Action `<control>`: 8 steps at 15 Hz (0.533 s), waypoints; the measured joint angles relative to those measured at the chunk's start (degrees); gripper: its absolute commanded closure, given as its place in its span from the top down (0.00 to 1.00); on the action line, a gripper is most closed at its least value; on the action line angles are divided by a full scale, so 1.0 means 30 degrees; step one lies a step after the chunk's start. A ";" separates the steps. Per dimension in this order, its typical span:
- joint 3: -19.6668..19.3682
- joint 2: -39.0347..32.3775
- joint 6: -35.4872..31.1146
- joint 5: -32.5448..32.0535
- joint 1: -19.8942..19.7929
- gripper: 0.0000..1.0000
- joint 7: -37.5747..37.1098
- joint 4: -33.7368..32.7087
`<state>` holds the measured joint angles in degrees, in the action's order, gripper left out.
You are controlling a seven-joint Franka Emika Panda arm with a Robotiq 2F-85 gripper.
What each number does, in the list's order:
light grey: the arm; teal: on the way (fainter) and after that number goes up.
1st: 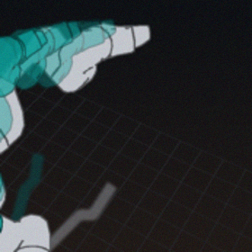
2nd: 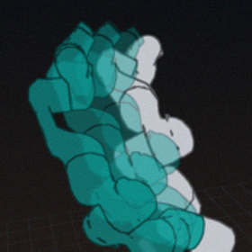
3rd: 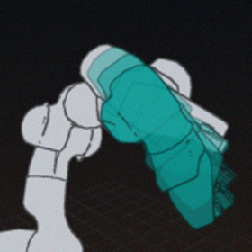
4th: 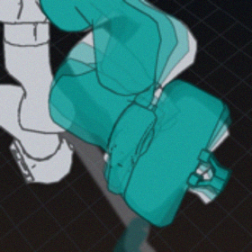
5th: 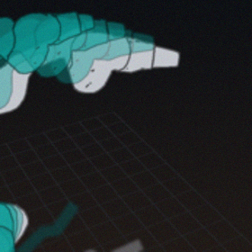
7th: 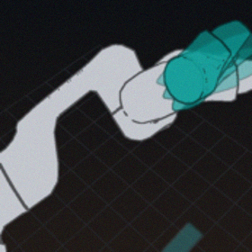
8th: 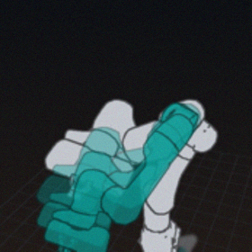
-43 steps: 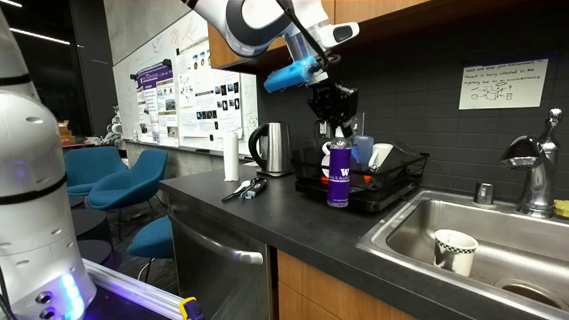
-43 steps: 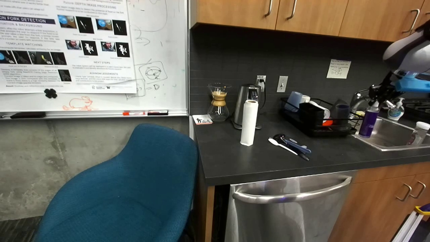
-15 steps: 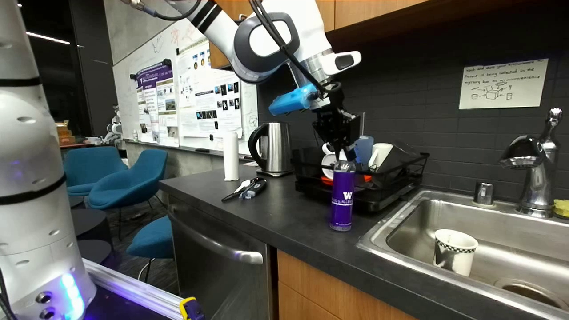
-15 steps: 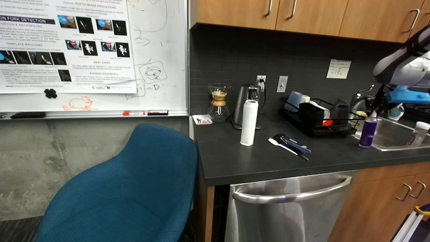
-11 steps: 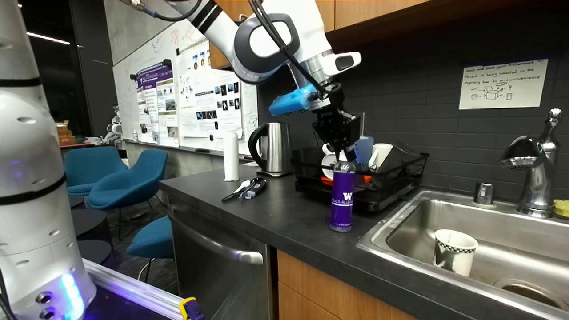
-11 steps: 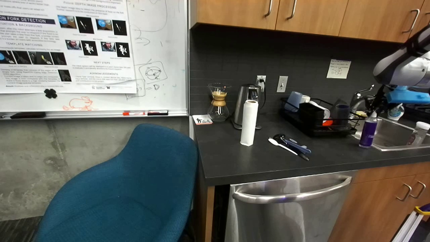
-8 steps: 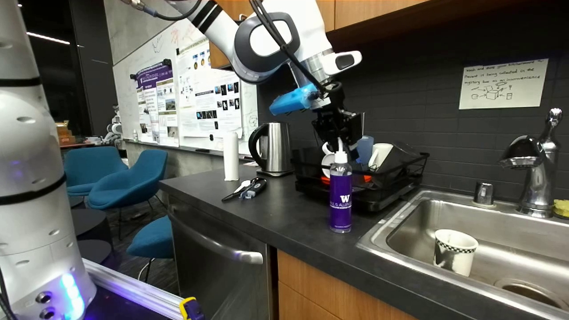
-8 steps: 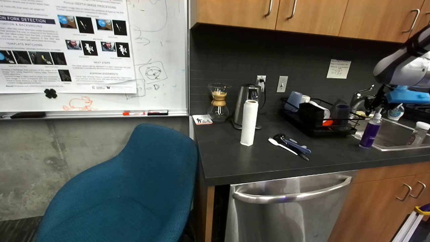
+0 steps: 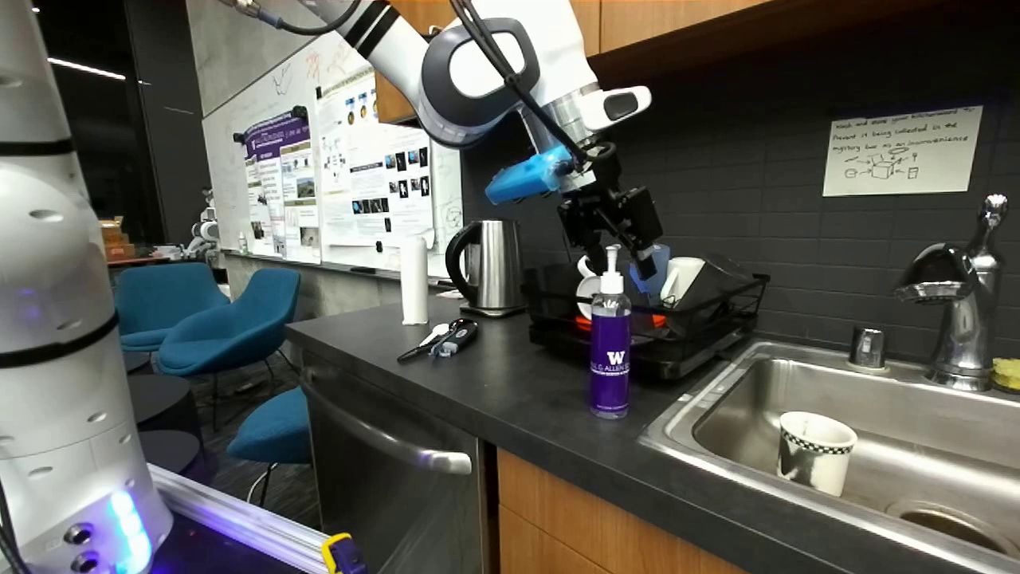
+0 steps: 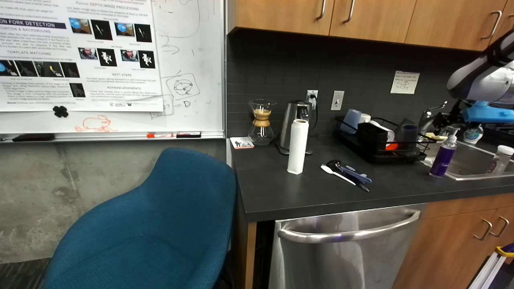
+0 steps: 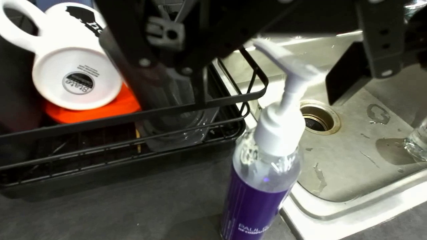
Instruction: Move the bottle to the right in front of the dish rack
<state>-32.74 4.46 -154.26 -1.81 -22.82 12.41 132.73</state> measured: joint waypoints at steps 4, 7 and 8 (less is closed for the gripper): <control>0.0017 0.0358 0.0011 -0.0507 -0.0344 1.00 -0.0219 -0.0058; 0.0041 0.0936 0.0165 -0.0942 -0.0590 1.00 -0.0235 -0.0026; 0.0068 0.1227 0.0370 -0.1052 -0.0620 1.00 -0.0235 -0.0007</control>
<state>-32.54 8.14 -153.15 -4.96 -24.68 11.71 132.71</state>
